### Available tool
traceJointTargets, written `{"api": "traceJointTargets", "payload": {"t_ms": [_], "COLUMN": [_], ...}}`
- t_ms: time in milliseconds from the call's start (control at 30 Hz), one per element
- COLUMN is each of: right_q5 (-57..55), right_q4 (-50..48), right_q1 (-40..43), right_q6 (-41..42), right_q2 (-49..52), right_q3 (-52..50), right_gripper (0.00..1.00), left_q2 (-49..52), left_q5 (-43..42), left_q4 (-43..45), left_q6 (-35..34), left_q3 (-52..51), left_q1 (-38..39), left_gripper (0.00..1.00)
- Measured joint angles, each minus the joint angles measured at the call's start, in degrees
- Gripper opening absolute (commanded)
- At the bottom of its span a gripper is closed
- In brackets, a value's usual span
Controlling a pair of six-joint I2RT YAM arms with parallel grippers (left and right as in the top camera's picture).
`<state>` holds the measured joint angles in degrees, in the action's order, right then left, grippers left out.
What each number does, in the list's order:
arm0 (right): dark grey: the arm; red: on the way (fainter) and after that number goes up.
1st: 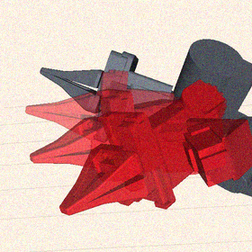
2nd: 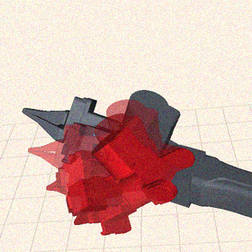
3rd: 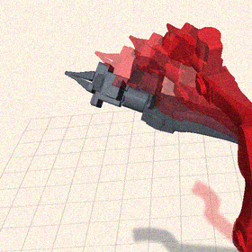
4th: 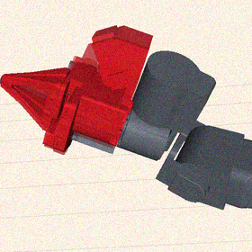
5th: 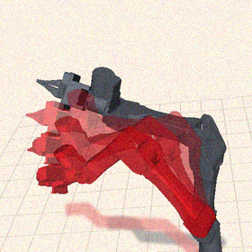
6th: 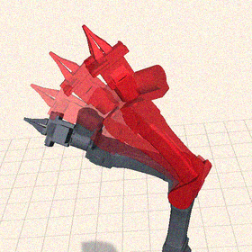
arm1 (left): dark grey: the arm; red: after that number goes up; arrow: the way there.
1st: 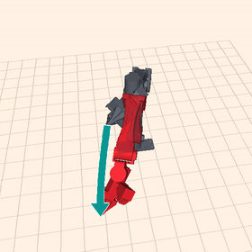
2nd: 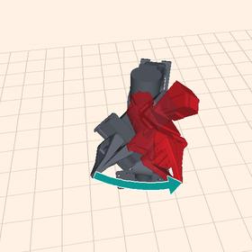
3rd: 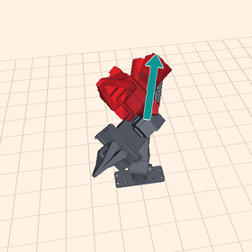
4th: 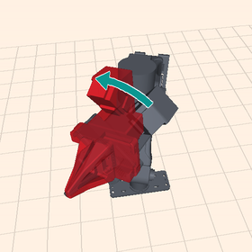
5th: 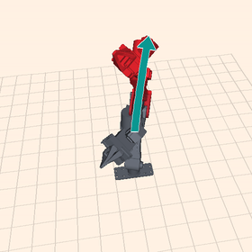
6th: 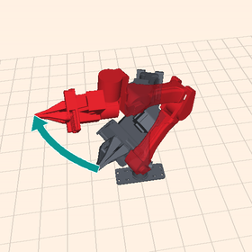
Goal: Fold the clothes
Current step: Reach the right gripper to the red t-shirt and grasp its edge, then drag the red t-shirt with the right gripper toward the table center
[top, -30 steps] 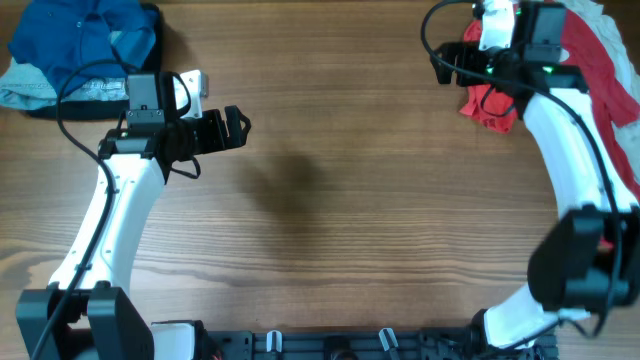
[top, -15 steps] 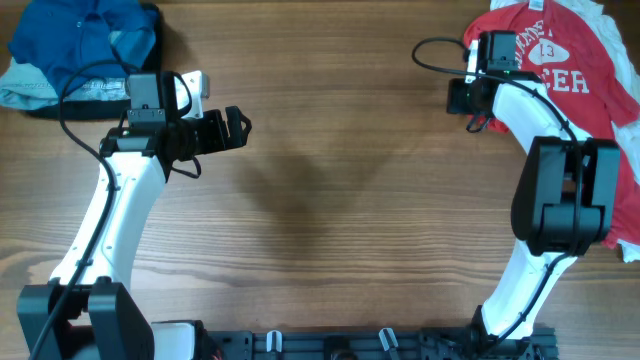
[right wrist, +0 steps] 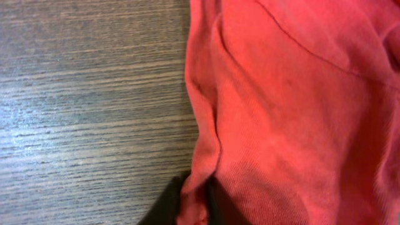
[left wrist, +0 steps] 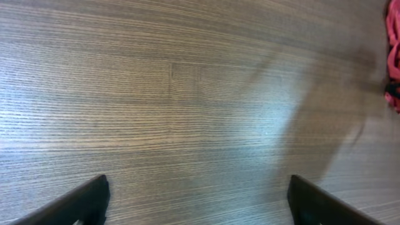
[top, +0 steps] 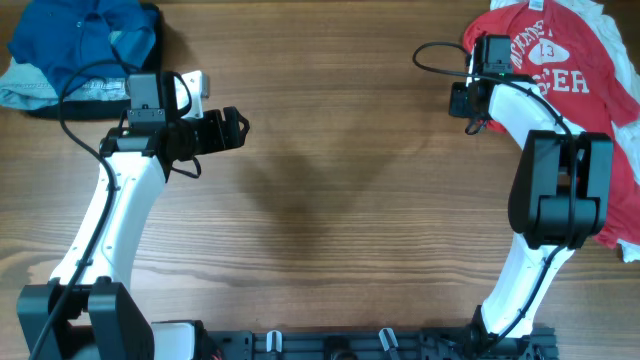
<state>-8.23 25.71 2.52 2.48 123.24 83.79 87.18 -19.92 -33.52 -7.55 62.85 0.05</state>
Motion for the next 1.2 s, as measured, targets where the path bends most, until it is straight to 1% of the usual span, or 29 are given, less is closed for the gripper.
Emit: {"api": "traceJointTargets", "payload": {"t_ms": [133, 167, 233, 300, 400, 467, 600, 700, 767, 867, 1000, 1100, 1200], "right_q5": [1.0, 2.0, 5.5, 9.0, 13.5, 15.2, 16.8, 19.0, 21.6, 25.0, 26.7, 27.1, 27.6], "right_q4": [0.1, 0.2, 0.7, 1.6, 2.4, 4.0, 9.2, 11.0, 11.1, 11.6, 11.6, 8.6, 4.8], "right_q1": [0.0, 0.0, 0.0, -0.4, -2.9, -6.6, -18.1, -27.1, -31.5, -35.4, -38.6, -40.9, -42.8], "right_q6": [1.1, 1.2, 1.4, 1.4, 1.4, 1.4, 1.4, 1.5, 2.3, 2.9, 3.5, 4.1, 5.4], "right_q2": [0.0, 0.0, -0.6, -2.1, -6.1, -9.0, -11.4, -11.4, -11.4, -11.4, -11.3, -11.4, -11.4], "right_q3": [0.0, 0.0, 0.1, 0.9, 3.5, 6.1, 11.8, 12.2, 12.2, 12.5, 16.1, 21.1, 24.8], "right_gripper": [0.04, 0.04, 0.04, 0.04, 0.04, 0.04, 0.04, 0.04, 0.04, 0.04, 0.04, 0.04, 0.04], "left_q2": [0.0, 0.0, 0.0, 0.0, 0.0, 0.0, 0.0, 0.0, 0.0, 0.0, 0.0, 0.0, 0.0], "left_q5": [-0.2, -0.2, -0.2, -0.2, -0.1, -0.1, 0.3, 1.3, 1.9, 2.3, 2.9, 3.2, 3.2], "left_q4": [0.0, 0.0, 0.1, 0.5, 1.1, 1.9, 4.7, 5.7, 5.6, 5.5, 5.5, 5.0, 4.2], "left_q6": [0.4, 0.2, 0.6, 0.4, 0.4, 0.4, 0.4, 0.4, 0.4, 0.4, 0.4, 0.4, 0.4], "left_q3": [0.0, 0.0, 0.0, 0.0, 0.0, 0.0, 0.0, 0.0, 0.0, 0.0, 0.0, 0.0, 0.0], "left_q1": [0.0, 0.0, 0.0, 0.0, 0.0, 0.0, 0.0, -0.1, -0.5, -3.8, -11.3, -15.4, -17.8], "left_gripper": [0.30, 0.22, 0.15, 0.14, 0.10, 0.04, 0.04, 0.04, 0.04, 0.04, 0.04, 0.04, 0.04]}}
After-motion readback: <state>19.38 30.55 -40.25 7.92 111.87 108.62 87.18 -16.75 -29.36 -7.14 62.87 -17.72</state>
